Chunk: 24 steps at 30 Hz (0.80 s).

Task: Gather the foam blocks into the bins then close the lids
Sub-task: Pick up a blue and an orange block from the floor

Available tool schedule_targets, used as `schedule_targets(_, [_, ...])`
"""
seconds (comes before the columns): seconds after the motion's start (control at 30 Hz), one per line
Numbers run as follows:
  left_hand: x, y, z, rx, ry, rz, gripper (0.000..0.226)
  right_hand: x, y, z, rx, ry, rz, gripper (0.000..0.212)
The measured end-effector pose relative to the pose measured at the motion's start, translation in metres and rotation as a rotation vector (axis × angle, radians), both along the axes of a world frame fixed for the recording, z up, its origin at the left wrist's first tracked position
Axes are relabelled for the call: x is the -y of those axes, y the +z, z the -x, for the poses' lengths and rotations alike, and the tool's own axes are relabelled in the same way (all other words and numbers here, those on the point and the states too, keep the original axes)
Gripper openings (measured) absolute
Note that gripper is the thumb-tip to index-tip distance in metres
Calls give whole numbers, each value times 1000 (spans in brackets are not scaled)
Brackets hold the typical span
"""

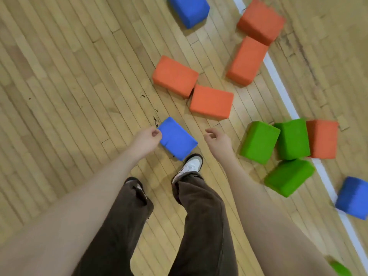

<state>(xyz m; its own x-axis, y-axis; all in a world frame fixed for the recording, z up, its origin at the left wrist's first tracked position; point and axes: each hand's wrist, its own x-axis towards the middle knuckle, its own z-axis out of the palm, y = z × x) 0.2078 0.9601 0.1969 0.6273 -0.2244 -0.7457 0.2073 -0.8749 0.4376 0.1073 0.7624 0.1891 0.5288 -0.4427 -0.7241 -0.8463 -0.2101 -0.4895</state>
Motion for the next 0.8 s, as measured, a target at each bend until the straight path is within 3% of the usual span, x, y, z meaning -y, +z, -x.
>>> schedule_targets(0.17, [12,-128,-25,-38,8,56,34,0,-136,-26,-36,30,19,37])
schedule_targets(0.3, [12,-243,-33,14,-195,85,47,-16,-258,-14,-116,97,53,52])
schedule_targets(0.47, [9,-348,-35,176,-504,-37,67,-29,-359,6,-181,84,138,77])
schedule_targets(0.6, [17,-400,-42,265,-788,-44,83,-41,-406,11,-175,76,122,87])
schedule_targets(0.8, [21,-416,-44,276,-693,17,86,-49,-419,11,-175,13,204,77])
